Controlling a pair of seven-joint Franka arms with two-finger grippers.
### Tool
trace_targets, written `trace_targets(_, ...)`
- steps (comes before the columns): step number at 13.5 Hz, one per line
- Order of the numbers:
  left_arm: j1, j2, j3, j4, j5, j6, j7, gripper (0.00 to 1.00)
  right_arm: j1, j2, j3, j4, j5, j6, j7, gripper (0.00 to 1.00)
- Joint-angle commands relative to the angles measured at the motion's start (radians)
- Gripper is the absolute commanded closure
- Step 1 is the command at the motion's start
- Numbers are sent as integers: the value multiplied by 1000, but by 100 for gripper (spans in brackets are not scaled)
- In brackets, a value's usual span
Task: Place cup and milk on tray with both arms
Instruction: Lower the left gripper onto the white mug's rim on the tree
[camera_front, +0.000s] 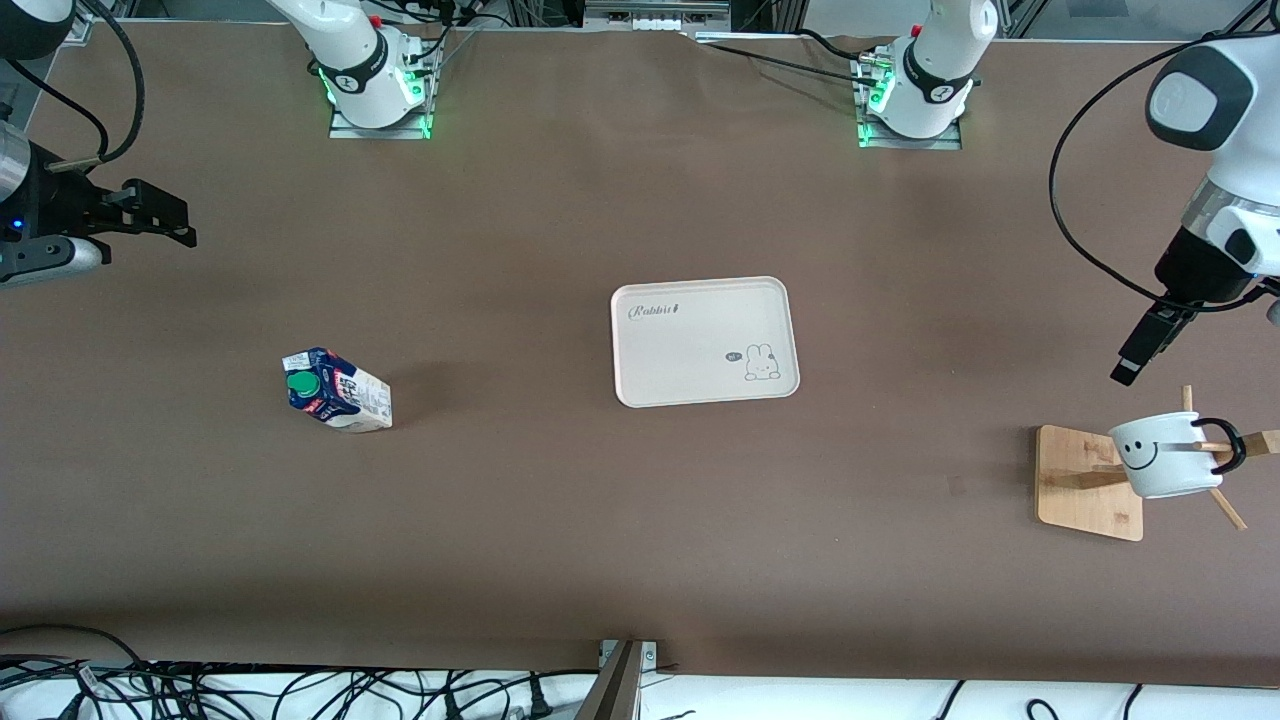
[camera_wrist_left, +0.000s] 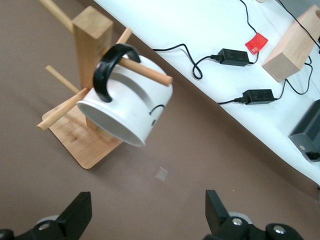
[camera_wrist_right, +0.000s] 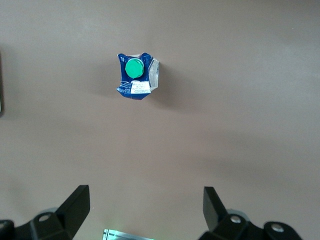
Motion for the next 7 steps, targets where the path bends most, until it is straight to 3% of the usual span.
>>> trace_targets(1, 26, 21, -12, -30, -21, 99, 50, 0, -21, -18, 19, -15, -13, -6, -18, 0)
trace_targets(4, 46, 101, -13, -25, -22, 237, 48, 0, -21, -18, 19, -15, -13, -6, -18, 0)
trace_targets(7, 45, 127, -13, -16, -86, 241, 47, 0, -21, -18, 19, -15, -13, -6, -18, 0)
